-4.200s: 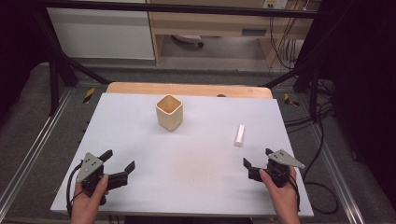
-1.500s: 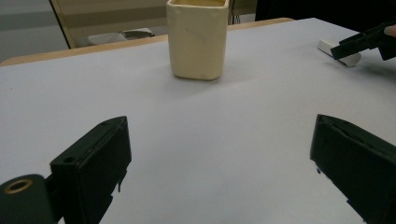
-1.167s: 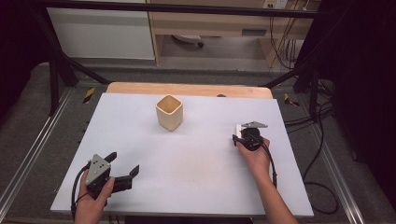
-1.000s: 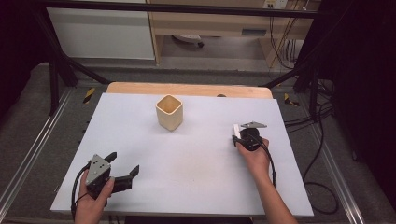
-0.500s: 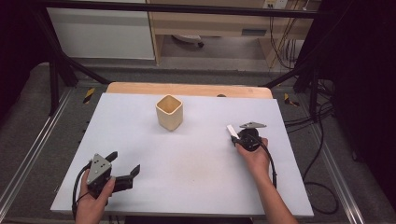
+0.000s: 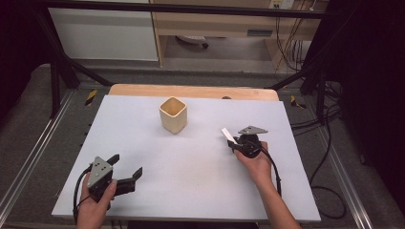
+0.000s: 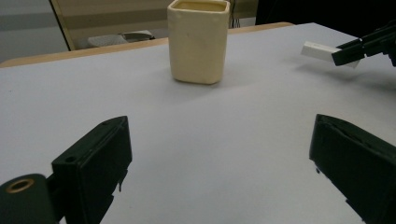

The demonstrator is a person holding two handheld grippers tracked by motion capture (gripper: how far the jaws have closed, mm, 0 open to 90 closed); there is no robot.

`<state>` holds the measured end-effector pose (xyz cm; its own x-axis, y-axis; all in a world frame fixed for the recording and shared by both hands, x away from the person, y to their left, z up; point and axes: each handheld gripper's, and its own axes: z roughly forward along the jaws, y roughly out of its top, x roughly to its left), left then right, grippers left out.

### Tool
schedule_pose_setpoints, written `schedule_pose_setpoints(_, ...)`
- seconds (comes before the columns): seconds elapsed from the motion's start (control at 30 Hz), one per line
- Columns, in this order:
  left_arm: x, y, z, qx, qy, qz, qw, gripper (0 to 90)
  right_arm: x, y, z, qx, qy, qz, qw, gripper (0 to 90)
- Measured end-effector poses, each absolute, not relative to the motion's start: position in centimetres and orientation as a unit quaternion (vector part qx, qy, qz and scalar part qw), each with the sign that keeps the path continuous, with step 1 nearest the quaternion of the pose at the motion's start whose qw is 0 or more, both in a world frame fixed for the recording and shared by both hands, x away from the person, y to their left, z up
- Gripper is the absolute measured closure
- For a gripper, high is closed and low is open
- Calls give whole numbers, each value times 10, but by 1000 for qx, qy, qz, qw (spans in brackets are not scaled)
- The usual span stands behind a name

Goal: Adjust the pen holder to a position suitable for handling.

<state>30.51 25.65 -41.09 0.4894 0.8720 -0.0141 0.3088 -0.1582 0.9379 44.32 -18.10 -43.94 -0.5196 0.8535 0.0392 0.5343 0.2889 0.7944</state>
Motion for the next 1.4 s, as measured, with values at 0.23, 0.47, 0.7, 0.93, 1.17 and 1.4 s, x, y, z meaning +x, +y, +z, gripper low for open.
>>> schedule_pose_setpoints(0.23, 306, 256, -411, 706, 418, 282, 497, 60, 437, -167, -440, 423, 788, 403, 197, 678)
schedule_pose_setpoints(0.47, 306, 256, -411, 706, 419, 281, 497, 60, 433, -163, -439, 412, 791, 410, 192, 677)
schedule_pose_setpoints(0.7, 306, 257, -411, 704, 421, 281, 498, 60, 427, -154, -439, 400, 796, 418, 179, 677)
schedule_pose_setpoints(0.93, 306, 256, -411, 705, 421, 280, 498, 60, 422, -140, -441, 385, 803, 427, 159, 677)
schedule_pose_setpoints(1.17, 305, 256, -411, 705, 420, 281, 498, 60, 417, -128, -441, 367, 809, 432, 154, 677)
schedule_pose_setpoints(1.4, 306, 256, -411, 704, 421, 280, 498, 60, 412, -119, -438, 349, 812, 444, 149, 677)
